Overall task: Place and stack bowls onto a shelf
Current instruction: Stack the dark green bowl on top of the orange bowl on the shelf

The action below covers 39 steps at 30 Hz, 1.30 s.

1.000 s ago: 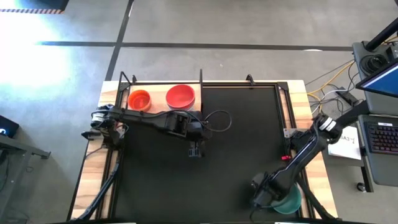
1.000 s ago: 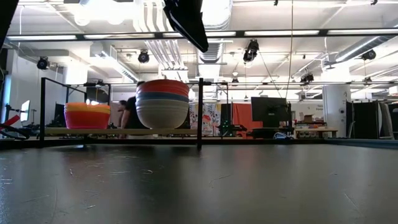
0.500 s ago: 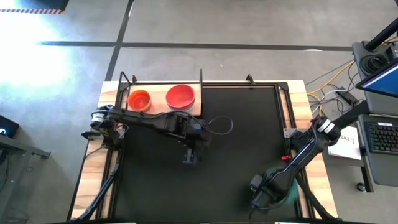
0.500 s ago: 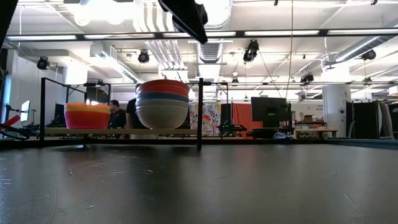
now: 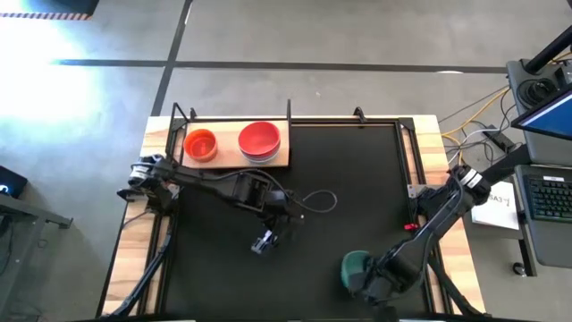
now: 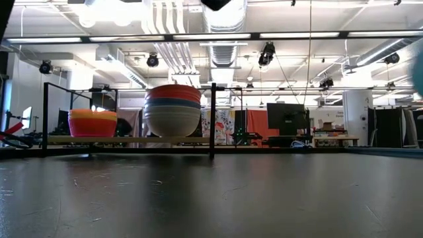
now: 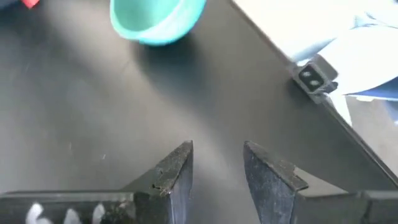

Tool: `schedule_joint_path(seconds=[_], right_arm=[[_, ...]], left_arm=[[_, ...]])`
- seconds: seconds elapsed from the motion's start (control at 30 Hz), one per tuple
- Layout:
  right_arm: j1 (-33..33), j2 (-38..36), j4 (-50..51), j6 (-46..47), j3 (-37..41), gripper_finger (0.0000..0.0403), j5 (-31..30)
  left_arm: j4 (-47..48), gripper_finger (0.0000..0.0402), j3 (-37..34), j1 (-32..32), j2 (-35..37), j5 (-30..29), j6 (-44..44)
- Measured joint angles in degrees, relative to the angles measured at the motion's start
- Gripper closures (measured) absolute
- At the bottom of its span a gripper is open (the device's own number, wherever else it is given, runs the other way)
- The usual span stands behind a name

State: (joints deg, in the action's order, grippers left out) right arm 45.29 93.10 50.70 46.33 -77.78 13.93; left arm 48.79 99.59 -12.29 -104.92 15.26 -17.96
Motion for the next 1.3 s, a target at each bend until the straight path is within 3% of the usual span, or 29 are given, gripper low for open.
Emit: schedule_joint_path(seconds=[0.27, 0.5, 0.6, 1.0, 1.3], right_arm=[[-2.47, 0.0, -5.69, -23.63, -7.45, 0.0395, -3.45], [-5.59, -0.02, -6.1, -39.65, -9.89, 0.0395, -3.42], [-6.96, -0.02, -6.23, -44.58, -9.92, 0.0395, -3.05], [-10.4, -0.09, -11.24, -57.74, -9.97, 0.0394, 0.3], [-10.81, -0.11, -12.25, -56.24, -9.97, 0.0394, 1.16]], left_arm=[[-5.59, 0.0278, 0.0, -3.06, 0.0, 1.82, -5.07], [-12.21, 0.0278, 0.0, -5.62, 0.0, 13.33, -5.7], [-14.19, 0.0278, 0.0, -6.88, 0.0, 15.67, -6.6], [-17.48, 0.0278, 0.0, -7.85, -0.26, 15.2, -9.03], [-17.72, 0.0278, 0.0, -7.87, -0.26, 14.71, -7.78]])
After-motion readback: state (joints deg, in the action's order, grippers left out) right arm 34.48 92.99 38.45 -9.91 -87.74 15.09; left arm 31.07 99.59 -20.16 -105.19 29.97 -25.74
